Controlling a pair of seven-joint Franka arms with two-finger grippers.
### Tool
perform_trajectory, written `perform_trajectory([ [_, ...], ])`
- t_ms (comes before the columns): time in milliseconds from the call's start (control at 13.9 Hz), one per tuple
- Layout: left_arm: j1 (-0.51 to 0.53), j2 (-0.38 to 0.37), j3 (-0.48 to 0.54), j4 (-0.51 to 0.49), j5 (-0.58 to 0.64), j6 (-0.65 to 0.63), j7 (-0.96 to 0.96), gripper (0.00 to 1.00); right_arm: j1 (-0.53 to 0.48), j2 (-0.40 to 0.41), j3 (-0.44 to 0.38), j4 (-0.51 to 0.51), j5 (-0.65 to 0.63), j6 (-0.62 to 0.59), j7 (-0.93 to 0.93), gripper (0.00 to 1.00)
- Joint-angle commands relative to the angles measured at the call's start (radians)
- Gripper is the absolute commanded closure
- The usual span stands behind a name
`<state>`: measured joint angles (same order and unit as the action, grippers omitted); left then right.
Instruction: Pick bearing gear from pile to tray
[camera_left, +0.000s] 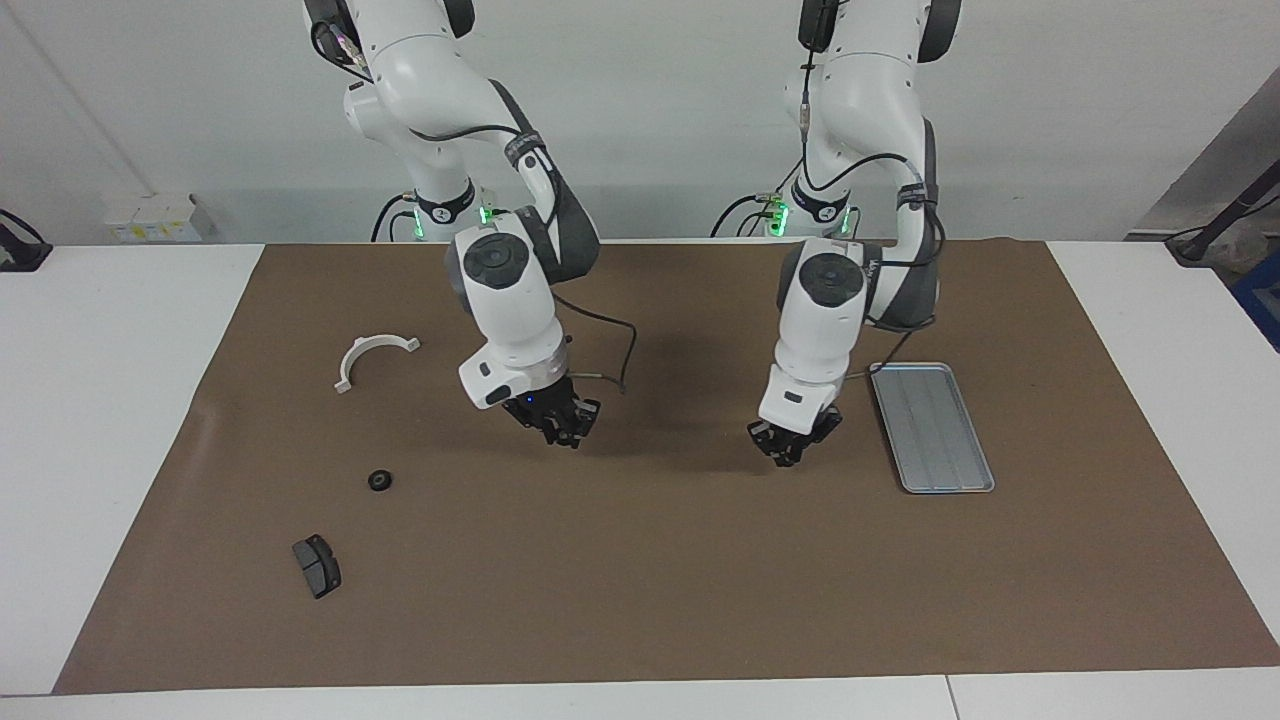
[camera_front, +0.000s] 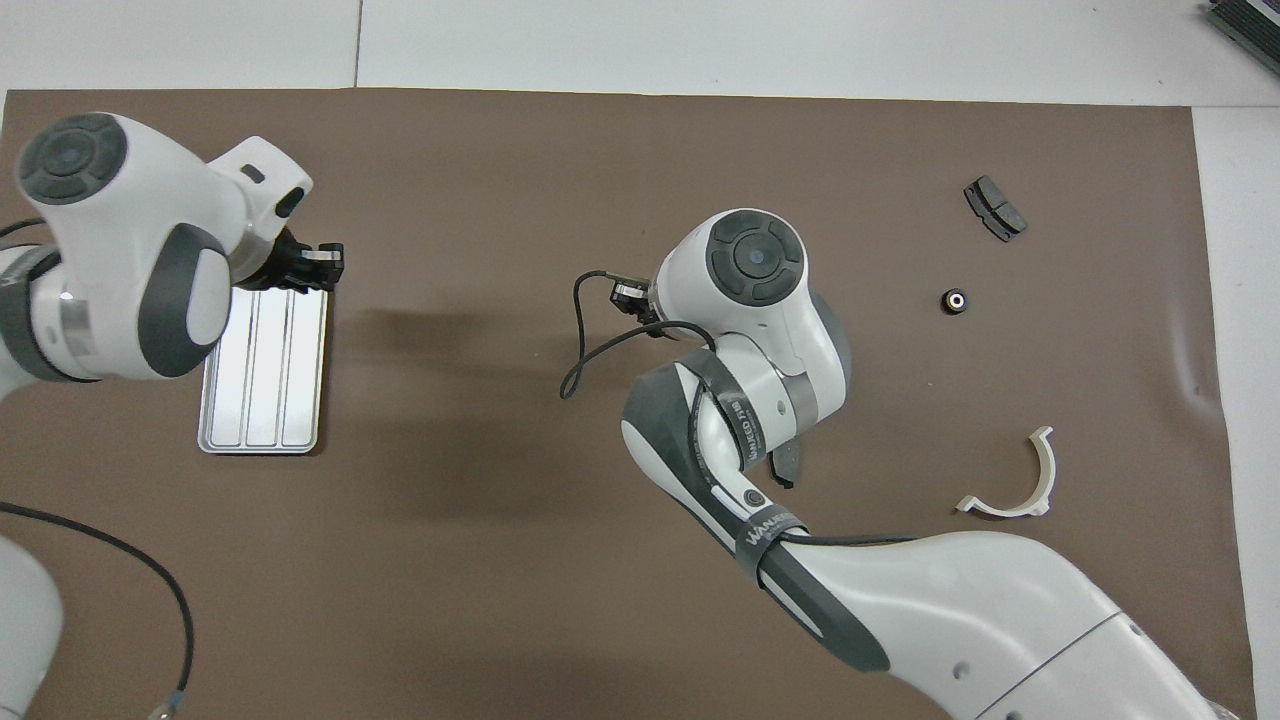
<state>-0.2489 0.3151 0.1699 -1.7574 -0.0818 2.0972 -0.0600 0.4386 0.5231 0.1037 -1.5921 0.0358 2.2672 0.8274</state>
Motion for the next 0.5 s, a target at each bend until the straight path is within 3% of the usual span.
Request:
perform_trajectory([
  [0, 0.110, -0.050, -0.012, -0.095, -0.018, -0.005, 0.226, 1.00, 0.038, 0.046, -0.006, 0.044, -0.011, -0.008, 0.076, 1.00],
  [288, 0.151, -0.096, -0.012, -0.244, -0.018, 0.128, 0.330, 1.00, 0.098, 0.092, -0.004, 0.083, -0.071, 0.005, 0.177, 1.00],
  [432, 0.151, -0.119, -0.012, -0.322, -0.018, 0.202, 0.331, 0.93, 0.112, 0.092, -0.004, 0.064, -0.086, 0.035, 0.179, 1.00],
])
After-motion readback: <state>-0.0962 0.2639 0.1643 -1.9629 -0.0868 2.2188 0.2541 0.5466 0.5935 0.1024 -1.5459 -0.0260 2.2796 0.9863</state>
